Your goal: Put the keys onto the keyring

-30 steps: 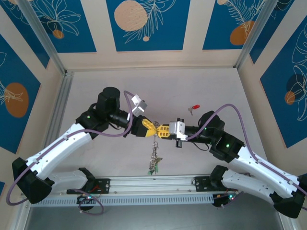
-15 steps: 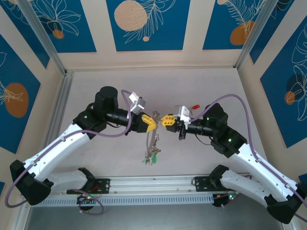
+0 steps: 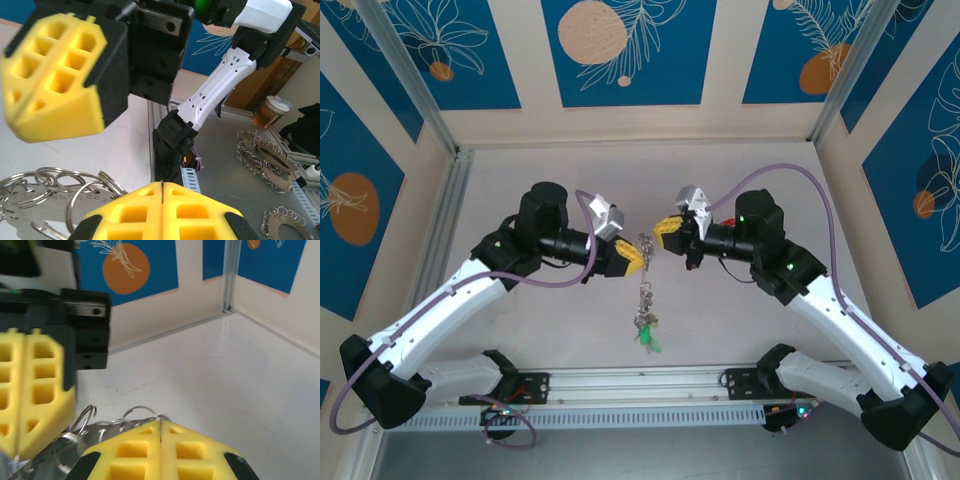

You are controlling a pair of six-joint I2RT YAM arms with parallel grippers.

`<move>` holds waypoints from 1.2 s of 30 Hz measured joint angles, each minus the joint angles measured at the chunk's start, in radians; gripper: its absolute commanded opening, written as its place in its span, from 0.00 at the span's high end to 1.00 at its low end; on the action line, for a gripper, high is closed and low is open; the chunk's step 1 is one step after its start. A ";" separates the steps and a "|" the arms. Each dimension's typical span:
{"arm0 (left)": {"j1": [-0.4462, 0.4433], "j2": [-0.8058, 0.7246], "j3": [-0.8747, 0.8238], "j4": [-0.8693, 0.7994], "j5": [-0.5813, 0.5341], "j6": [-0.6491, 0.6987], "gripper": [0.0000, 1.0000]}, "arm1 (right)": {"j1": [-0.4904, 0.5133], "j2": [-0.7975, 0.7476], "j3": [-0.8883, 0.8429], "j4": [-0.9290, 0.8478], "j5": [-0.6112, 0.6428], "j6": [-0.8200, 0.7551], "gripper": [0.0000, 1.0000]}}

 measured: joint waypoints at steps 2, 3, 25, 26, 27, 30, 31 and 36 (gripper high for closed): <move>0.000 0.000 0.000 -0.005 0.000 0.004 1.00 | 0.000 0.009 0.008 -0.013 0.016 0.009 0.75; 0.000 0.000 0.000 -0.006 0.000 0.007 1.00 | 0.000 0.007 0.008 -0.020 0.020 0.017 0.72; 0.000 -0.047 -0.027 0.088 -0.032 0.014 1.00 | 0.153 -0.205 -0.200 0.105 0.026 -0.054 0.48; 0.000 -0.048 -0.031 0.087 -0.042 0.014 1.00 | 0.142 -0.202 -0.200 0.107 0.048 -0.047 0.47; 0.000 -0.050 -0.037 0.087 -0.057 0.013 1.00 | 0.120 -0.191 -0.200 0.105 0.078 -0.032 0.46; 0.007 -0.056 -0.071 0.093 -0.109 -0.005 1.00 | 0.006 -0.142 -0.185 0.063 0.165 0.033 0.33; 0.011 -0.057 -0.085 0.094 -0.127 -0.014 1.00 | -0.035 -0.123 -0.179 0.045 0.190 0.064 0.32; 0.057 -0.058 -0.171 0.116 -0.216 -0.085 1.00 | -0.285 0.013 -0.117 -0.067 0.264 0.174 0.34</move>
